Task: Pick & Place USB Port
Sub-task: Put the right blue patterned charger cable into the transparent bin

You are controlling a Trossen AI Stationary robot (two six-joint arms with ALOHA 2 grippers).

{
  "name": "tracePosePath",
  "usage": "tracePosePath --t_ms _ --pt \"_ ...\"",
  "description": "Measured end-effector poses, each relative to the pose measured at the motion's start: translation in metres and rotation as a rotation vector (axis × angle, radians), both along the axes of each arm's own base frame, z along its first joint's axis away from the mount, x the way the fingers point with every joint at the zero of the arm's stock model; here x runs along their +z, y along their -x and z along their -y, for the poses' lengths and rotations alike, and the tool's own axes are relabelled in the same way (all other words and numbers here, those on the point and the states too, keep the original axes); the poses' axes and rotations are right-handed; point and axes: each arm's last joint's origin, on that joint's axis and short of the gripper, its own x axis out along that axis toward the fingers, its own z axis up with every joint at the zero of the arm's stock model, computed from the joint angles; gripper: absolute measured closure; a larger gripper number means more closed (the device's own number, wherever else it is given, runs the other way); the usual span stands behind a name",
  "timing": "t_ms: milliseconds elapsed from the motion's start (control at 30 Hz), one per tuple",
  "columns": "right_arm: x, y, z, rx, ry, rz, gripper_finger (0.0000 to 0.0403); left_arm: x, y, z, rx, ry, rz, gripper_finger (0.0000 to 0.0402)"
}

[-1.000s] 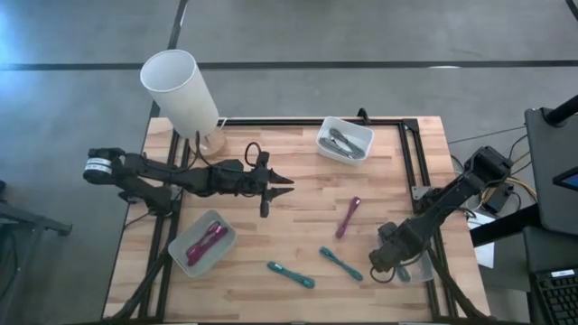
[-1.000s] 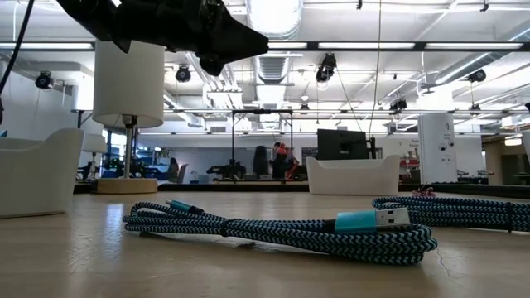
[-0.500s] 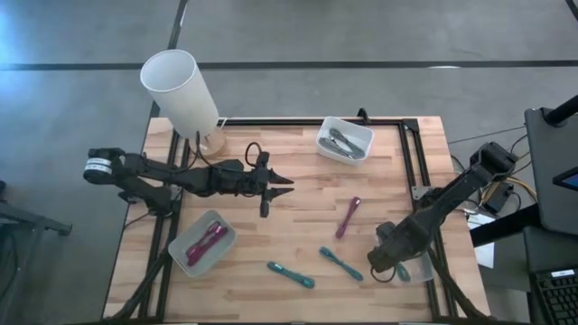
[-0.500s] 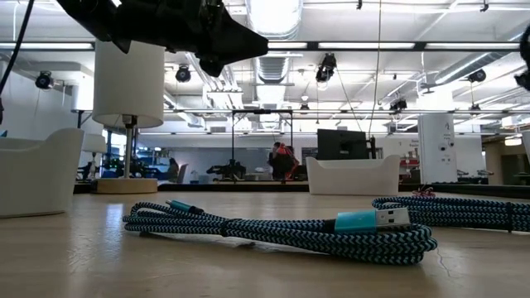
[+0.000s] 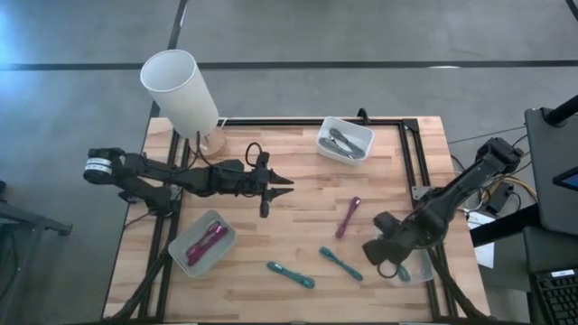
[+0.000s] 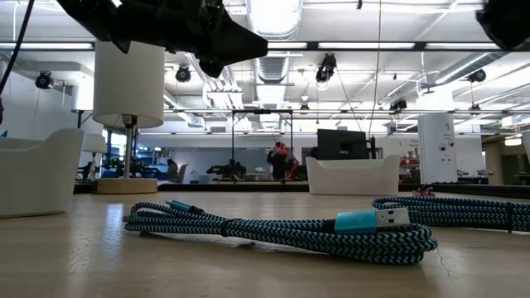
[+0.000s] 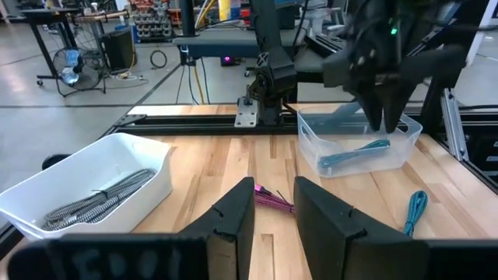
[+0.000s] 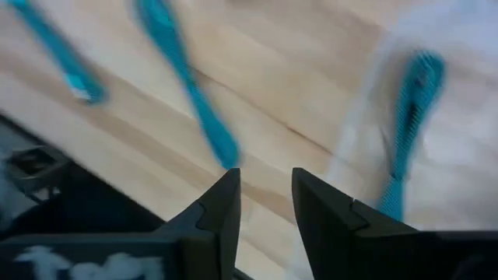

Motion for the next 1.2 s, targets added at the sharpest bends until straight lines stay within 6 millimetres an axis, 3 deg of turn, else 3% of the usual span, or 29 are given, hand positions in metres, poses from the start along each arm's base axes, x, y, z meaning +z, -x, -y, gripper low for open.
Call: tracePosePath --t_ms 133,233,467,633,900,1067,1200 --pt "0.014 -0.009 -0.001 0.036 0.119 0.138 0.0293 0.000 0.000 0.000 0.000 0.000 -0.001 0.0305" --pt "0.013 -0.020 -0.002 0.058 0.168 0.142 0.0288 0.000 0.000 0.000 0.000 0.000 -0.001 0.0305" --pt "-0.008 -0.056 0.002 0.145 0.175 0.012 0.0272 -0.001 0.000 0.000 0.000 0.002 -0.003 0.0305" --pt "-0.013 -0.091 0.002 0.224 0.155 -0.023 0.0268 -0.001 0.000 0.000 0.000 0.003 -0.009 0.0305" --pt "-0.031 -0.144 -0.020 0.515 0.119 -0.048 0.0266 -0.003 0.000 0.000 0.000 0.005 -0.028 0.0305" --pt "-0.054 -0.160 -0.027 0.554 0.086 -0.169 0.0266 -0.005 0.001 0.000 0.000 0.006 -0.042 0.0305" --pt "-0.064 -0.160 -0.024 0.559 0.112 -0.319 0.0266 -0.004 0.001 0.000 0.000 0.005 -0.042 0.0305"
